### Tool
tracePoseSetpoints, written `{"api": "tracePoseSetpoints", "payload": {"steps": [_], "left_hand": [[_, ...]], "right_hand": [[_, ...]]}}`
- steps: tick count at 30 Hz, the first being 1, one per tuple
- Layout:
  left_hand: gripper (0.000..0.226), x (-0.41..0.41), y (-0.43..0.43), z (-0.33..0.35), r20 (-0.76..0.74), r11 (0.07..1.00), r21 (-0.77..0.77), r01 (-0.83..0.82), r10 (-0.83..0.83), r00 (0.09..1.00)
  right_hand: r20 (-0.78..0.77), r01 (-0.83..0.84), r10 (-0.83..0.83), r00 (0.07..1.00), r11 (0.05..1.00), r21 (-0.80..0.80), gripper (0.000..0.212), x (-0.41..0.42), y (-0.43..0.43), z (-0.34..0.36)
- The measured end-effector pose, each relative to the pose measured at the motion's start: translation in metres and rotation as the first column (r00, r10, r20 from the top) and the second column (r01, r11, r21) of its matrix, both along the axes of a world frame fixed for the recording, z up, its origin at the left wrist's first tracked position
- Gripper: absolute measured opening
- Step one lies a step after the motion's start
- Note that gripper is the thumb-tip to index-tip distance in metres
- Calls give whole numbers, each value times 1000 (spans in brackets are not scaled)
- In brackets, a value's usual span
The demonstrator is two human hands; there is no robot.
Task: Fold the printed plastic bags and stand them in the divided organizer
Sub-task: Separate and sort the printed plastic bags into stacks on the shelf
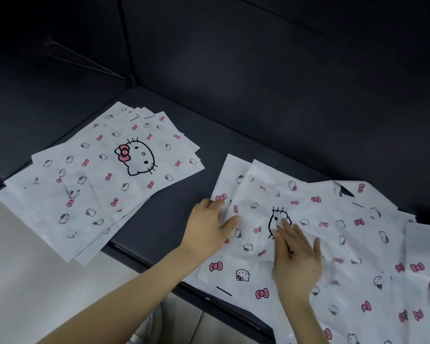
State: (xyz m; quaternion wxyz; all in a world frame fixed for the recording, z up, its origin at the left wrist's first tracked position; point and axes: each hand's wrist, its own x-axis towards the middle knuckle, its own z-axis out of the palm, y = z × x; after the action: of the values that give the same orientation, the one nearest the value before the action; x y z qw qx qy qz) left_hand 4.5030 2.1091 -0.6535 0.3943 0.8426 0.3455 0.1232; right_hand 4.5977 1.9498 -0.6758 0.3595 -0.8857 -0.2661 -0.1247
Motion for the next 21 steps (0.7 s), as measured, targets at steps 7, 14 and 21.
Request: {"api": "tracePoseSetpoints", "payload": {"steps": [7, 14, 21], "left_hand": [[9, -19, 37, 59, 234, 738, -659, -147, 386, 892], [33, -80, 92, 68, 316, 638, -433, -636, 769, 556], [52, -128, 130, 31, 60, 712, 449, -540, 579, 813]], "right_hand": [[131, -354, 337, 932, 926, 133, 20, -1, 66, 48], [100, -625, 619, 779, 780, 43, 27, -26, 205, 60], [-329, -751, 689, 646, 651, -111, 28, -54, 276, 32]]}}
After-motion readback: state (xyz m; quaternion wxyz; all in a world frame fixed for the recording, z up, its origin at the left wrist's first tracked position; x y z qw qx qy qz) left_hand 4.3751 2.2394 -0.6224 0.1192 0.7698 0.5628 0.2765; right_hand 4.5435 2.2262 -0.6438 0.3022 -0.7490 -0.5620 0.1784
